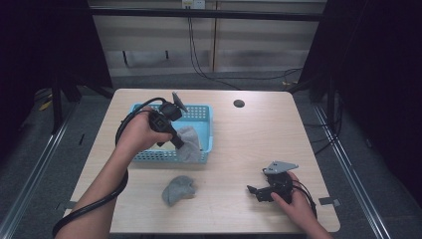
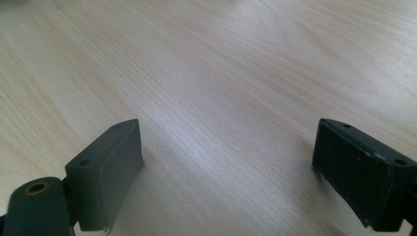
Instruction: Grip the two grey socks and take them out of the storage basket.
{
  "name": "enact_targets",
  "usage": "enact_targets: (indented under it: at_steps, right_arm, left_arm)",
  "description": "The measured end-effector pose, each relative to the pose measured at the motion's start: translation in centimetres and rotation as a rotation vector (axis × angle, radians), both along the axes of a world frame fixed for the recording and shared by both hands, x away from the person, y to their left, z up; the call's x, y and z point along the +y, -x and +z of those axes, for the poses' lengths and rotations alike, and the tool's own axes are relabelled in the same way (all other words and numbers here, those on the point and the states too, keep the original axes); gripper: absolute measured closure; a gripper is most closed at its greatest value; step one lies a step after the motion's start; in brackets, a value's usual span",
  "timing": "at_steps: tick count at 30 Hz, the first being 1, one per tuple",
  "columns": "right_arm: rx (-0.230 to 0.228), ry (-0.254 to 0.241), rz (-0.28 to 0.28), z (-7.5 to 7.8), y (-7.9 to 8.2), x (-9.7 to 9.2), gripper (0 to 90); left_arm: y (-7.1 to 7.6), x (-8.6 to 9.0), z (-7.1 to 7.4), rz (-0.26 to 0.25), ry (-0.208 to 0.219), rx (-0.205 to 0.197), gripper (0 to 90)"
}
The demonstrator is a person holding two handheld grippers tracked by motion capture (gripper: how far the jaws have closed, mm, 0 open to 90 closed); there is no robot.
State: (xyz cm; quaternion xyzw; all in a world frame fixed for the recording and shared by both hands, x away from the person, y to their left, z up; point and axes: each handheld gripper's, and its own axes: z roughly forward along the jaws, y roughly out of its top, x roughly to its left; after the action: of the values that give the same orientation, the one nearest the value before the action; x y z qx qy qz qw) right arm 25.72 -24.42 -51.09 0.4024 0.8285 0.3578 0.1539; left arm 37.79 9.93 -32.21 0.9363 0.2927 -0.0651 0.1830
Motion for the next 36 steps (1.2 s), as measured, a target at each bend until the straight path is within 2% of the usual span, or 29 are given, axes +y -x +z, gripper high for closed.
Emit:
enact_targets:
  at_steps: [10,17,24,29,33,36]
  right_arm:
    - [-0.001,0.001,0.001,0.0,0.0,0.0,10.9]
    - [-0.001,0.001,0.001,0.0,0.0,0.0,10.9]
    - [-0.004,0.003,0.005,0.0,0.0,0.0,10.9]
    - [-0.004,0.003,0.005,0.0,0.0,0.0,11.0]
    - [-0.005,0.002,0.006,0.0,0.0,0.0,11.0]
    - [-0.004,0.002,0.005,0.0,0.0,0.0,11.0]
  left_arm:
    - [1.8,-1.7,0.0,-0.069,0.009,-0.005,86.2]
    - [3.3,-2.9,-0.7,-0.111,0.03,-0.004,86.2]
    - [4.5,-4.2,-1.1,-0.158,0.033,-0.002,86.2]
    - [5.0,-4.8,-1.6,-0.178,0.047,-0.002,86.1]
    - [5.8,-5.7,-1.9,-0.216,0.071,0.013,86.0]
    - [6.2,-6.3,-1.9,-0.234,0.08,0.008,85.3]
